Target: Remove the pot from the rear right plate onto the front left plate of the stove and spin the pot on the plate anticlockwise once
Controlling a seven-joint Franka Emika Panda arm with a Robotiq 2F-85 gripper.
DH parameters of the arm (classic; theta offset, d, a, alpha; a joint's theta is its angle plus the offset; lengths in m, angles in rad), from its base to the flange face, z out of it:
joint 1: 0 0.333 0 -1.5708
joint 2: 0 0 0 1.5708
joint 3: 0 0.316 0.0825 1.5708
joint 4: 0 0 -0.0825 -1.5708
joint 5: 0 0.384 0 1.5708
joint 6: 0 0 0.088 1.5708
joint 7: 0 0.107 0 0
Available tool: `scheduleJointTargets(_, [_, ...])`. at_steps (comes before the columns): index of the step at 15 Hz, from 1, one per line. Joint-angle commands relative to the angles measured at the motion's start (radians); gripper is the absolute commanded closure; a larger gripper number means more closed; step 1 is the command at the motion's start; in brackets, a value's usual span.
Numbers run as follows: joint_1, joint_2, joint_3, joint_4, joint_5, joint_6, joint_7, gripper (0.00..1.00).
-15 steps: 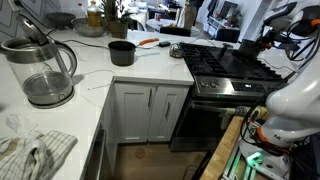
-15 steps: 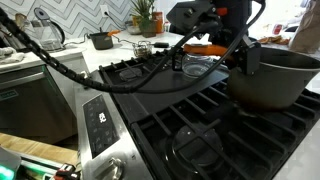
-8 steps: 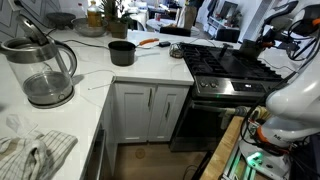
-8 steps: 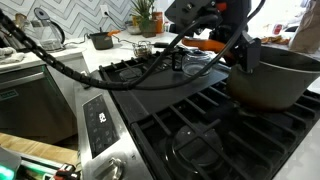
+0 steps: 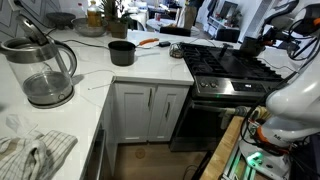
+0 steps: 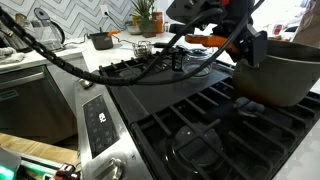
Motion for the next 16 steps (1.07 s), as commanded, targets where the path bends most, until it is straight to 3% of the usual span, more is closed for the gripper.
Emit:
scheduleJointTargets(1, [0.008, -0.109, 0.007, -0.102, -0.005, 0.107, -0.041, 1.0])
scheduleJointTargets(7, [0.052, -0.279, 0.016, -0.278, 0.001, 0.209, -0.156, 1.0])
scheduleJointTargets(16, [0.258, -0.565, -0.023, -0.566, -0.008, 0.362, -0.347, 1.0])
